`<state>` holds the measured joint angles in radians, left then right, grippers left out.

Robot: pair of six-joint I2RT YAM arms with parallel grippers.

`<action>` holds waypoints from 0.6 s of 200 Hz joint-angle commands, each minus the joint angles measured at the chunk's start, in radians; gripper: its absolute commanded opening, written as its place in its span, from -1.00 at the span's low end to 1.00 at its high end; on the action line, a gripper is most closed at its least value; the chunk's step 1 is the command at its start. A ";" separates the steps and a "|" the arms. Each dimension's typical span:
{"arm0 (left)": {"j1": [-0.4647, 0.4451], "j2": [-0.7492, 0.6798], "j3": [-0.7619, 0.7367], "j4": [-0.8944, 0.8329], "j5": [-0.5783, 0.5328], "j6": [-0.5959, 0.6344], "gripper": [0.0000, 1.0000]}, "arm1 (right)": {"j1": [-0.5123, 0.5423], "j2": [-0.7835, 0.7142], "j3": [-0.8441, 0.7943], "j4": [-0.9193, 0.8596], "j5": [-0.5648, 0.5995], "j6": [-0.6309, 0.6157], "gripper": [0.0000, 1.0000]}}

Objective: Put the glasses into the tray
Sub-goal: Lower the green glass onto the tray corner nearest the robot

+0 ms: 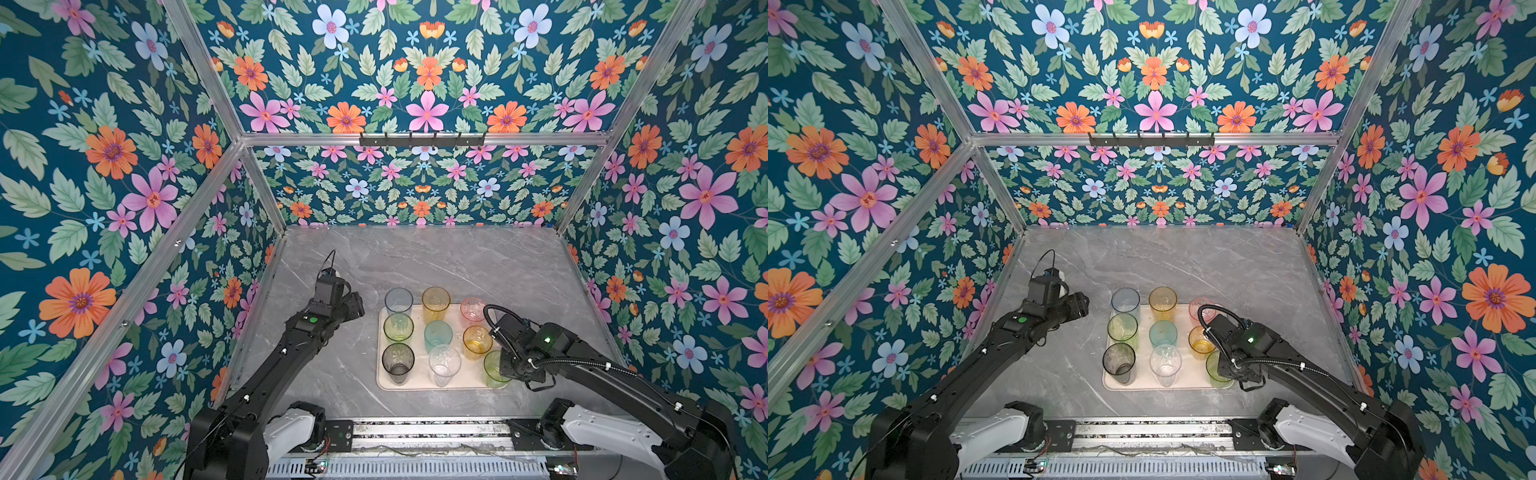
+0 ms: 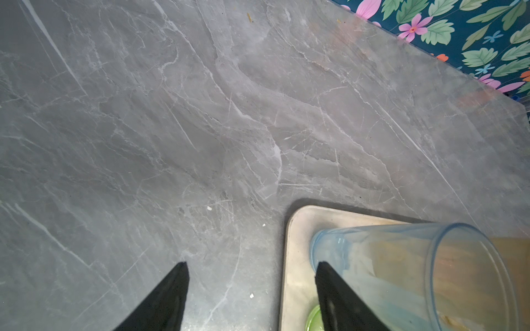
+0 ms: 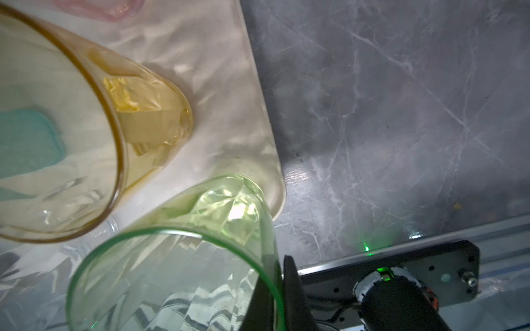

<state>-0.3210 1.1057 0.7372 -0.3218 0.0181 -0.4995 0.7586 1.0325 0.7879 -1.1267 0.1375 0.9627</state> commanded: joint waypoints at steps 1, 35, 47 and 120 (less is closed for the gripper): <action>0.000 -0.006 0.004 0.013 0.000 -0.009 0.46 | 0.011 0.005 0.006 0.008 0.017 0.040 -1.00; 0.000 -0.015 0.003 0.005 -0.001 -0.008 0.46 | 0.034 0.015 0.006 0.029 0.024 0.049 -1.00; 0.000 -0.018 0.002 0.004 -0.004 -0.007 0.46 | 0.043 0.021 0.006 0.039 0.027 0.054 -1.00; -0.001 -0.024 0.004 0.000 -0.003 -0.007 0.46 | 0.077 0.082 0.012 0.085 0.019 0.065 -1.00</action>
<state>-0.3210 1.0874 0.7372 -0.3222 0.0204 -0.4995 0.8314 1.1042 0.7937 -1.0512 0.1448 1.0004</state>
